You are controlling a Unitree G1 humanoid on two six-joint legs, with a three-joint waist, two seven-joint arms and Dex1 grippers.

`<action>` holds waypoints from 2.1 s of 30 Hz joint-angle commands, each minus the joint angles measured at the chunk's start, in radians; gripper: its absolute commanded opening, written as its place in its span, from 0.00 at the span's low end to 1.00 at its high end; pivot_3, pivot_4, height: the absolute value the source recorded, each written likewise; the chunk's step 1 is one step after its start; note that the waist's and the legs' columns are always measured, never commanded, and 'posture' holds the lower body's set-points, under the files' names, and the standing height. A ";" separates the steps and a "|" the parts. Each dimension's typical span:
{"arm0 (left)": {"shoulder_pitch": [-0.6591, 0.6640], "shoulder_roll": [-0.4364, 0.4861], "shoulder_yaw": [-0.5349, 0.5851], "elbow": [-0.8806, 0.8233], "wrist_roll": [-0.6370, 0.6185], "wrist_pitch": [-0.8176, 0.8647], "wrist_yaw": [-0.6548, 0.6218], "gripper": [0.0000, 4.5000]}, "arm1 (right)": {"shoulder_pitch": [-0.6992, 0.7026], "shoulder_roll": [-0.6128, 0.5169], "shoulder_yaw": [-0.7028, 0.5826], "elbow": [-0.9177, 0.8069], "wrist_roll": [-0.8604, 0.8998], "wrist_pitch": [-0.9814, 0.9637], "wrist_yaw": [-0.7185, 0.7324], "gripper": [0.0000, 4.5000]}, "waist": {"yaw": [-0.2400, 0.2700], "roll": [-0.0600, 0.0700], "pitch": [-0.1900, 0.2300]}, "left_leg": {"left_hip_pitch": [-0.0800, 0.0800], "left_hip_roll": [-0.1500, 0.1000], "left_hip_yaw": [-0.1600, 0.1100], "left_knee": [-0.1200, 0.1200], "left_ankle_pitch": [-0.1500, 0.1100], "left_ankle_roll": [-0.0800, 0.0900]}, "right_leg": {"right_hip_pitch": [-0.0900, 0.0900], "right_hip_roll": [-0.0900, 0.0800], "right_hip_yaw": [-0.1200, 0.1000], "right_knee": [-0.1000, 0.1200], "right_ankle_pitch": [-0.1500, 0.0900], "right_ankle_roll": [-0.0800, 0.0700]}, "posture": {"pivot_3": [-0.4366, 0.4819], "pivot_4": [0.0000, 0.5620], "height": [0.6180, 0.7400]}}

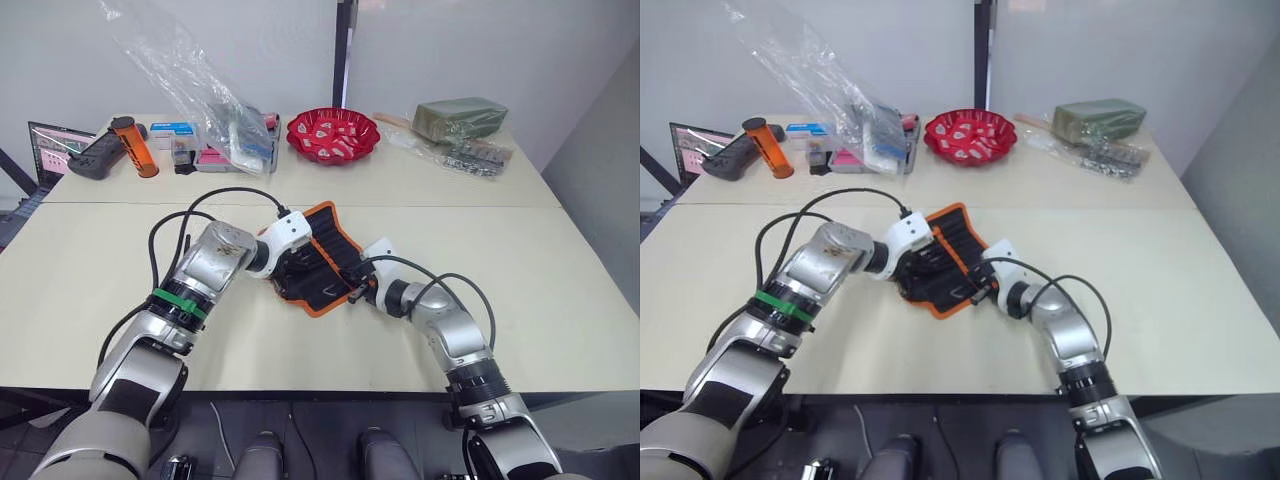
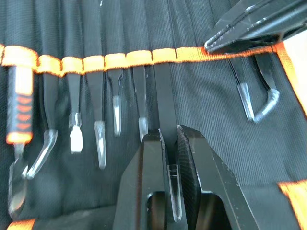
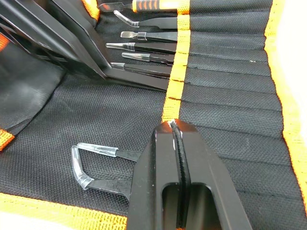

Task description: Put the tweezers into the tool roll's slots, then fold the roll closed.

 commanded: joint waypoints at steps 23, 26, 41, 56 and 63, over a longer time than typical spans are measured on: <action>-0.155 -0.192 0.098 0.472 0.097 -0.351 0.058 0.01 | 0.066 -0.019 0.017 0.050 -0.028 0.056 -0.026 0.00 | 0.019 0.000 0.000 | 0.001 -0.001 0.000 0.004 0.000 0.000 | 0.004 -0.001 0.000 0.000 0.001 0.003 | 0.48 0.27 1.00; -0.160 -0.191 0.122 0.473 0.083 -0.332 0.054 0.21 | 0.060 -0.017 0.020 0.058 -0.029 0.055 -0.025 0.00 | 0.019 0.000 0.000 | 0.001 -0.001 0.000 0.004 0.000 0.000 | 0.004 -0.001 0.000 0.000 0.001 0.003 | 0.48 0.27 1.00; 0.003 0.037 0.272 -0.053 -0.070 0.056 -0.088 0.99 | 0.009 -0.014 0.050 0.152 -0.041 0.028 0.021 0.00 | -0.014 0.001 0.000 | 0.001 0.000 -0.001 0.001 0.000 0.000 | 0.002 0.000 0.000 0.001 0.001 0.002 | 0.48 0.27 1.00; 0.549 0.277 0.882 -0.526 -0.234 0.147 0.176 0.99 | -0.026 -0.016 0.083 0.254 -0.057 -0.022 0.077 0.00 | -0.024 -0.001 -0.001 | 0.007 0.001 0.000 -0.002 0.000 0.000 | 0.004 0.000 0.001 0.001 0.002 0.001 | 0.48 0.27 1.00; 0.869 0.161 1.150 -0.734 -0.288 0.140 0.311 0.99 | -0.058 -0.016 0.095 0.319 -0.068 -0.058 0.104 0.00 | -0.022 -0.005 -0.005 | 0.011 0.002 0.000 -0.002 0.000 0.000 | 0.008 0.000 0.001 0.000 0.002 0.000 | 0.48 0.27 1.00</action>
